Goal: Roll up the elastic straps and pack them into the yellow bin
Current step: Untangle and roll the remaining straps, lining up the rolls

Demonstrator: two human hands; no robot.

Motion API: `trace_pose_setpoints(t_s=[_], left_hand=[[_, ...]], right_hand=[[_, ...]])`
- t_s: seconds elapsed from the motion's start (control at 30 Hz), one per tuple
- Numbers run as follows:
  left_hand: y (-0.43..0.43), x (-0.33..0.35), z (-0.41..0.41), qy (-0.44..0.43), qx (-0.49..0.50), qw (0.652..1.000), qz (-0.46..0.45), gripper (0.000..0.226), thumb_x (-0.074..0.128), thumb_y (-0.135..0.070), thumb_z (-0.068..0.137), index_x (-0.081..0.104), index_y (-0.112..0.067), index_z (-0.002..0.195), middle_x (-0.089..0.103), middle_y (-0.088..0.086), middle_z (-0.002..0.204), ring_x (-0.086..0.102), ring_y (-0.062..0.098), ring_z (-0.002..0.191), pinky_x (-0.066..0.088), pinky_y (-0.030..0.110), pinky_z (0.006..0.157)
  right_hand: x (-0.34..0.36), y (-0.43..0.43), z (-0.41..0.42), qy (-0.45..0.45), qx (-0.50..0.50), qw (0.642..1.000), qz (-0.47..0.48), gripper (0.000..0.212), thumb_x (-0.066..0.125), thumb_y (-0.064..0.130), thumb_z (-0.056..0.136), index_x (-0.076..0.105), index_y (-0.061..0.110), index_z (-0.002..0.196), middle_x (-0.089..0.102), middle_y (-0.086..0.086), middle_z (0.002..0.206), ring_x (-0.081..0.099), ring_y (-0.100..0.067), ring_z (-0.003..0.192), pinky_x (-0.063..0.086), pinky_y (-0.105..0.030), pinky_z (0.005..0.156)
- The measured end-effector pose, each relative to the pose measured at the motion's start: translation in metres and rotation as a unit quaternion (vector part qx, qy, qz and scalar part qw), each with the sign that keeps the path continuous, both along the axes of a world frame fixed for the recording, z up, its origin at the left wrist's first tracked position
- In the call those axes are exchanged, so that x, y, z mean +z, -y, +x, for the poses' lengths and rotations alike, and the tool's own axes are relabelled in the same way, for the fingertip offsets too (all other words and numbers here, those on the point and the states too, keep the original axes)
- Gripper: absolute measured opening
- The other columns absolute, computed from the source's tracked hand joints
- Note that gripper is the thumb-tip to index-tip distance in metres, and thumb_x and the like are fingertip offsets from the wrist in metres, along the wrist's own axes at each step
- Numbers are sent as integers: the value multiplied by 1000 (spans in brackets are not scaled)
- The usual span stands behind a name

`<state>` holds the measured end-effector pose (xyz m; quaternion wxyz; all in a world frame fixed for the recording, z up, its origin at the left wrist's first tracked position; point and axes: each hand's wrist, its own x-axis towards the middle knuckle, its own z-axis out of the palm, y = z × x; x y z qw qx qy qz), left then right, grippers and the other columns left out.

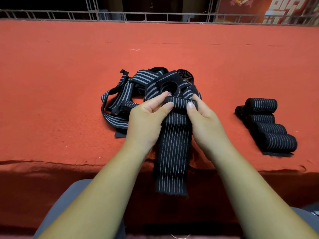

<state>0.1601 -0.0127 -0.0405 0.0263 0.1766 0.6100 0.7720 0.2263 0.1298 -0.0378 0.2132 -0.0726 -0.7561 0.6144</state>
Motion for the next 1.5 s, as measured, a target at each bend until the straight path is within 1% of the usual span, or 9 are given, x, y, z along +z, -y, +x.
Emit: trace_pose_setpoints(t_s=[0.13,0.37,0.63,0.8,0.93,1.07,1.23,1.37,1.5], left_hand=[[0,-6,1,-18,-8,999,-35,39,77,-14,101,73,-18,139,77,-3,134,68,10,131,49,40,120],[-2,-6,4,16,4,1000,-10,35,77,-11,99,74,-11,134,82,2,118,77,16,115,58,42,110],[4,-18,7,-7,17,1000,-15,33,76,-1,97,75,-9,129,82,3,120,75,18,119,56,40,112],[6,-27,11,-14,-16,1000,-17,39,65,17,95,72,-7,124,80,7,124,74,20,121,56,37,109],[7,-29,8,2,-46,999,-17,39,63,15,97,72,-11,124,79,9,125,74,25,122,56,44,111],[4,-23,9,12,-66,997,-45,31,67,3,102,74,-8,130,82,6,118,77,16,111,58,28,93],[1,-18,9,-20,-25,996,-84,24,78,-16,99,80,-12,123,84,-5,110,78,8,107,58,20,92],[-1,-17,3,-32,-22,996,-80,26,80,-7,96,78,-12,121,82,3,113,77,18,111,59,32,100],[-3,-3,2,-47,-37,996,-68,29,81,-4,93,79,-16,119,81,5,116,76,24,114,59,42,105]], right_hand=[[-5,0,1,-5,-21,1000,-17,58,50,53,102,51,36,158,63,16,152,54,-5,146,38,-48,127],[-5,-1,4,-5,-47,999,10,58,48,46,102,50,30,157,61,11,154,54,-5,144,40,-46,126],[-9,2,11,52,-3,999,10,43,44,47,114,41,47,157,63,21,144,59,2,133,43,-38,121],[-7,2,12,61,-26,996,64,38,37,42,117,55,42,150,63,18,145,56,-1,134,42,-31,116],[-9,2,8,68,-52,995,46,29,44,32,114,65,38,133,70,21,123,61,12,112,48,-27,98],[-11,0,4,56,-70,996,2,26,48,24,111,66,36,125,72,13,125,66,-7,120,51,-37,105],[-11,-1,6,34,-46,998,-20,29,55,13,105,65,30,126,72,7,124,67,-7,113,49,-25,91],[-7,1,5,37,-59,995,-71,40,62,50,86,73,34,121,77,6,125,71,-13,120,54,-46,109],[0,-3,8,49,-47,995,-71,46,51,65,95,76,35,120,79,6,124,72,-17,122,50,-56,113]])
